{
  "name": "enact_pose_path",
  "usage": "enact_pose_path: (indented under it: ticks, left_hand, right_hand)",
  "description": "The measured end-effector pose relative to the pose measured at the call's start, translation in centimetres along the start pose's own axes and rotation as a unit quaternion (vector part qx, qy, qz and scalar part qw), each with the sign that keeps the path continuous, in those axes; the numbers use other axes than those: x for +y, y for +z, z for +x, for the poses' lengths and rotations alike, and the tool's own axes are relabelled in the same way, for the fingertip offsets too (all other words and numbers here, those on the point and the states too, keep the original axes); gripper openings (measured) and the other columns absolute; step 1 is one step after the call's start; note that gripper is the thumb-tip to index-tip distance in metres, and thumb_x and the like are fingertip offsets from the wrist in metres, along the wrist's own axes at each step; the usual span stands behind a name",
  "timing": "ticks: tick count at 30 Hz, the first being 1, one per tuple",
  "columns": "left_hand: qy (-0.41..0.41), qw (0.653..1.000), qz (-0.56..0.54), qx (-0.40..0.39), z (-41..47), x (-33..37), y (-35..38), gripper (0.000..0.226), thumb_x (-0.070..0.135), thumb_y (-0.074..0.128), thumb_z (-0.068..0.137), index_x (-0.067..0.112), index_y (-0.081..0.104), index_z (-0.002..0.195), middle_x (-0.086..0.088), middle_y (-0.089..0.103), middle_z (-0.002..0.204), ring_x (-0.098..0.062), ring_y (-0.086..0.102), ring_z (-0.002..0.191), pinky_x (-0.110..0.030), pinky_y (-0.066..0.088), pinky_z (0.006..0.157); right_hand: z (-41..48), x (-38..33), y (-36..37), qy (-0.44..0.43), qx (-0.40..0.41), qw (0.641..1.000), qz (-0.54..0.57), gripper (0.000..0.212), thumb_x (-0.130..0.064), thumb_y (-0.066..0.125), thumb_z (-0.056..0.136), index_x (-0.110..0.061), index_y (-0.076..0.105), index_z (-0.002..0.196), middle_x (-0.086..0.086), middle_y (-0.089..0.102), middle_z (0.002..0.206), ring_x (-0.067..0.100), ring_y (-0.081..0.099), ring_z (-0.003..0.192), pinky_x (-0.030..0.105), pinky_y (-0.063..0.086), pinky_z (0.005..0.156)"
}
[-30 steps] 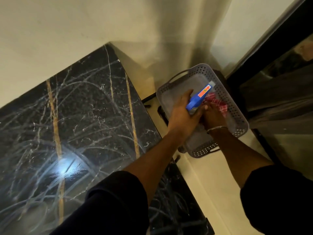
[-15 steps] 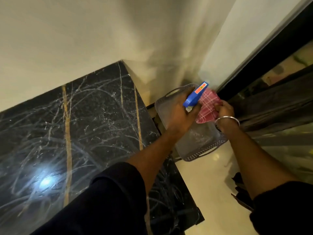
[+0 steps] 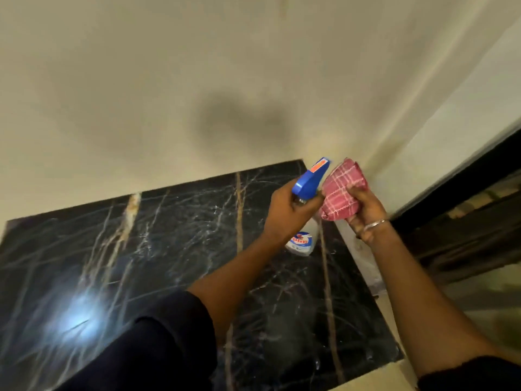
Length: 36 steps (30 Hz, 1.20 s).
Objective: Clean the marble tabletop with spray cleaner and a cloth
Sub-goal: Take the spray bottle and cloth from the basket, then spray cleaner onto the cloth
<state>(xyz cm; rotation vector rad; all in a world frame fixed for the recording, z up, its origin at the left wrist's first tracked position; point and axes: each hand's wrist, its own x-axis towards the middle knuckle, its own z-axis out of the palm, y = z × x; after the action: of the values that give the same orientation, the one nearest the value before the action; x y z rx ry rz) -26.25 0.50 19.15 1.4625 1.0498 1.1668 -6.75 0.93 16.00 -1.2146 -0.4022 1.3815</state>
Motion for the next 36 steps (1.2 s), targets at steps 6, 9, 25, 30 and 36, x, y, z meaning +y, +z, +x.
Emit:
enact_pose_path:
  ticks: [6, 9, 25, 30, 36]
  left_hand:
    - [-0.026, 0.992, 0.105, 0.057, -8.7, -2.1, -18.8, 0.027, 0.019, 0.077, 0.08, 0.031, 0.056, 0.068, 0.018, 0.052, 0.056, 0.001, 0.046, 0.054, -0.018, 0.039, 0.055]
    - [-0.053, 0.985, 0.144, 0.074, -12.9, -3.4, -26.8, 0.013, 0.02, 0.075, 0.079, 0.024, 0.063, 0.076, 0.011, 0.056, 0.061, -0.002, 0.05, 0.057, -0.026, 0.043, 0.057]
    - [-0.113, 0.978, 0.167, 0.059, -20.7, -1.6, -36.4, 0.016, 0.037, 0.073, 0.084, 0.028, 0.061, 0.089, -0.007, 0.066, 0.076, -0.017, 0.063, 0.066, -0.022, 0.051, 0.063]
    - [-0.12, 0.971, 0.207, 0.025, -20.2, -1.8, -33.5, 0.023, 0.056, 0.067, 0.08, 0.036, 0.056, 0.086, -0.003, 0.061, 0.067, -0.013, 0.057, 0.058, -0.03, 0.052, 0.061]
    - [-0.11, 0.966, 0.233, 0.023, -19.2, -1.3, -31.2, 0.022, 0.055, 0.062, 0.082, 0.04, 0.058, 0.099, -0.01, 0.064, 0.071, -0.017, 0.059, 0.059, -0.027, 0.05, 0.059]
  right_hand:
    - [-4.7, 12.4, 10.7, 0.049, -0.003, 0.999, -0.01, 0.113, -0.032, 0.099, 0.033, -0.003, 0.056, 0.132, 0.02, 0.065, 0.123, 0.032, 0.065, 0.109, 0.047, 0.057, 0.087]
    - [-7.9, 16.5, 16.0, 0.085, 0.005, 0.996, -0.019, 0.074, -0.017, 0.083, 0.069, -0.002, 0.053, 0.135, 0.015, 0.066, 0.115, 0.031, 0.063, 0.106, 0.038, 0.061, 0.072]
    - [-13.7, 22.8, 26.9, 0.204, -0.083, 0.975, 0.032, 0.044, -0.006, 0.059, 0.066, -0.001, 0.062, 0.109, 0.018, 0.064, 0.114, 0.037, 0.057, 0.109, 0.054, 0.04, 0.106]
    - [-12.8, 21.9, 24.7, 0.191, -0.061, 0.979, 0.033, 0.046, -0.011, 0.056, 0.061, -0.002, 0.062, 0.105, 0.016, 0.063, 0.11, 0.037, 0.051, 0.115, 0.056, 0.036, 0.11]
    - [-12.9, 20.7, 23.2, 0.189, -0.06, 0.98, 0.0, 0.045, -0.012, 0.051, 0.062, -0.001, 0.063, 0.105, 0.021, 0.061, 0.115, 0.04, 0.053, 0.113, 0.058, 0.038, 0.107]
